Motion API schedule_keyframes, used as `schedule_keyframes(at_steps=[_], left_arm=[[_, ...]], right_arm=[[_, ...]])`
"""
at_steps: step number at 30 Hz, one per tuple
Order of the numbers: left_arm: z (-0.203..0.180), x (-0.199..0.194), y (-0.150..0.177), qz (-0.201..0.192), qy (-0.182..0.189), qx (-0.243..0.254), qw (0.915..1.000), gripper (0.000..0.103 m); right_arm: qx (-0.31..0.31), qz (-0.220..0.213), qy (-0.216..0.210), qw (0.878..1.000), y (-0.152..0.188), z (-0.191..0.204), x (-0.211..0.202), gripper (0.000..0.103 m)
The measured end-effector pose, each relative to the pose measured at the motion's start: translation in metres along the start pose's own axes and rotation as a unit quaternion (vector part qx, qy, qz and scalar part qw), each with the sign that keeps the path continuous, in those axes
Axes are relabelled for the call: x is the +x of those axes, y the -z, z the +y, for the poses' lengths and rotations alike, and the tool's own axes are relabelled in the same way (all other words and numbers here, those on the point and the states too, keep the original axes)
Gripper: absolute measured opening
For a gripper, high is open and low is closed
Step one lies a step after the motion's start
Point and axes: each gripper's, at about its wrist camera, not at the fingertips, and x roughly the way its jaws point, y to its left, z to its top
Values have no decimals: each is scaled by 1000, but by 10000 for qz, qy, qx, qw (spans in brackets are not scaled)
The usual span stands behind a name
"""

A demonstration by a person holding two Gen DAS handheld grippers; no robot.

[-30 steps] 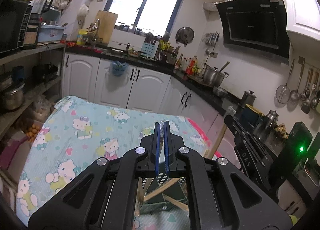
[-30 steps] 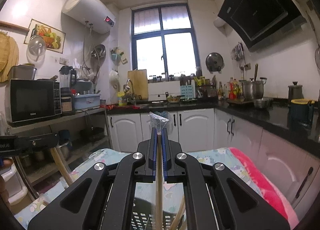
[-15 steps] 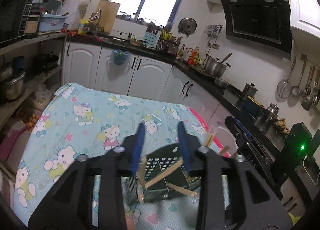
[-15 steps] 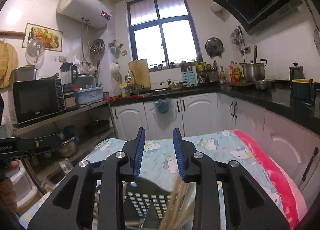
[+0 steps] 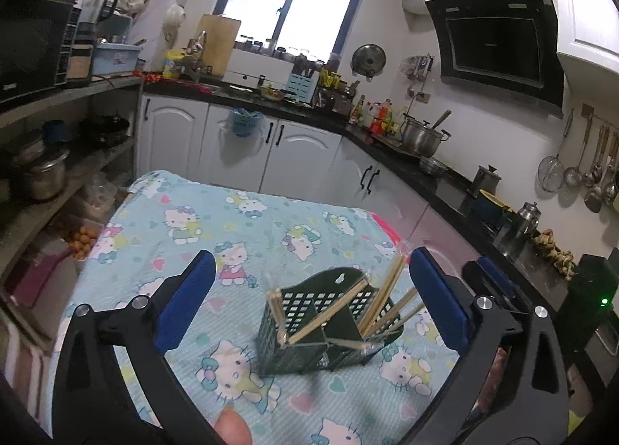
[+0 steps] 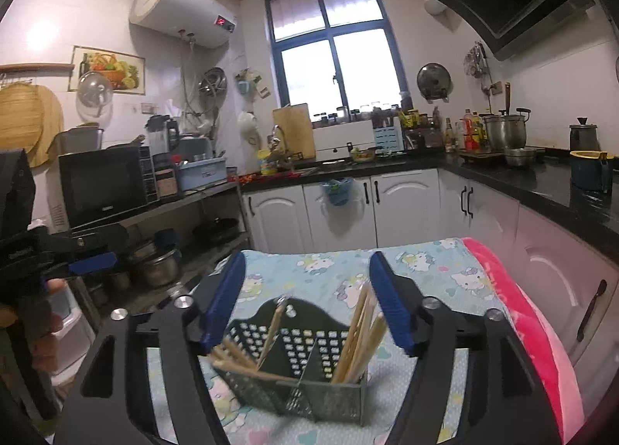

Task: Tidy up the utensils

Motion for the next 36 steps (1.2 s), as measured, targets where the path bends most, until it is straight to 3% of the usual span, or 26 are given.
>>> schedule_keyframes(at_steps=[7,19,36], left_arm=[[1,-17,19,142,-256,37,9996,92],[2,-25,63,385,-497,154,9979,92],[6,-20,116,718,-807,265,9938,92]], right_arm=[[-82,95,-24,9999,5,10,-29,83],[-220,527,61,9983,39,23,-54,94],[-247,1251,406,9910,97,12,-61,96]])
